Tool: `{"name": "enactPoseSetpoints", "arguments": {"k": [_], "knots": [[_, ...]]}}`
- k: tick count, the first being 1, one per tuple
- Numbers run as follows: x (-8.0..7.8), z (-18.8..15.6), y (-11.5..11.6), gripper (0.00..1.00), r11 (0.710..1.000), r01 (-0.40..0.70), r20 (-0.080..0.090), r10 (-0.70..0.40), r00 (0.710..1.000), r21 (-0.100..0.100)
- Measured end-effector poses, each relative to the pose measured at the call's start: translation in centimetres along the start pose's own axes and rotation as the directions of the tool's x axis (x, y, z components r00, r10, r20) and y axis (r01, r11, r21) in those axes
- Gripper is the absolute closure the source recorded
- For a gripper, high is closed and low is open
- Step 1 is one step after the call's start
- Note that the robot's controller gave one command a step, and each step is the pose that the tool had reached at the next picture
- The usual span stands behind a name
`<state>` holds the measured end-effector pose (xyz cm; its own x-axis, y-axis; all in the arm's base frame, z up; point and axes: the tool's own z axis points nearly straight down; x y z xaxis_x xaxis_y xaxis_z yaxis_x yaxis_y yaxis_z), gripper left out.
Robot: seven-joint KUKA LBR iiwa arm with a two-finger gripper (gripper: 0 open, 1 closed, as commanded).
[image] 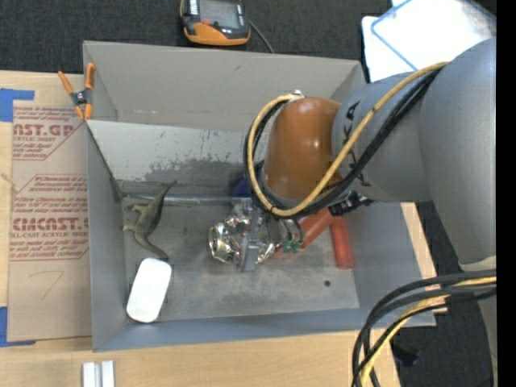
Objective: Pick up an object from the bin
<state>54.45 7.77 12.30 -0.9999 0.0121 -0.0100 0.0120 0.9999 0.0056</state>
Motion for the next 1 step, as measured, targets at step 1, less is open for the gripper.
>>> {"name": "enactPoseSetpoints", "arguments": {"k": [1], "knots": [[-0.11,-1.42,0.04,1.0,1.0,0.0,0.004,0.0,1.0,-0.001]]}}
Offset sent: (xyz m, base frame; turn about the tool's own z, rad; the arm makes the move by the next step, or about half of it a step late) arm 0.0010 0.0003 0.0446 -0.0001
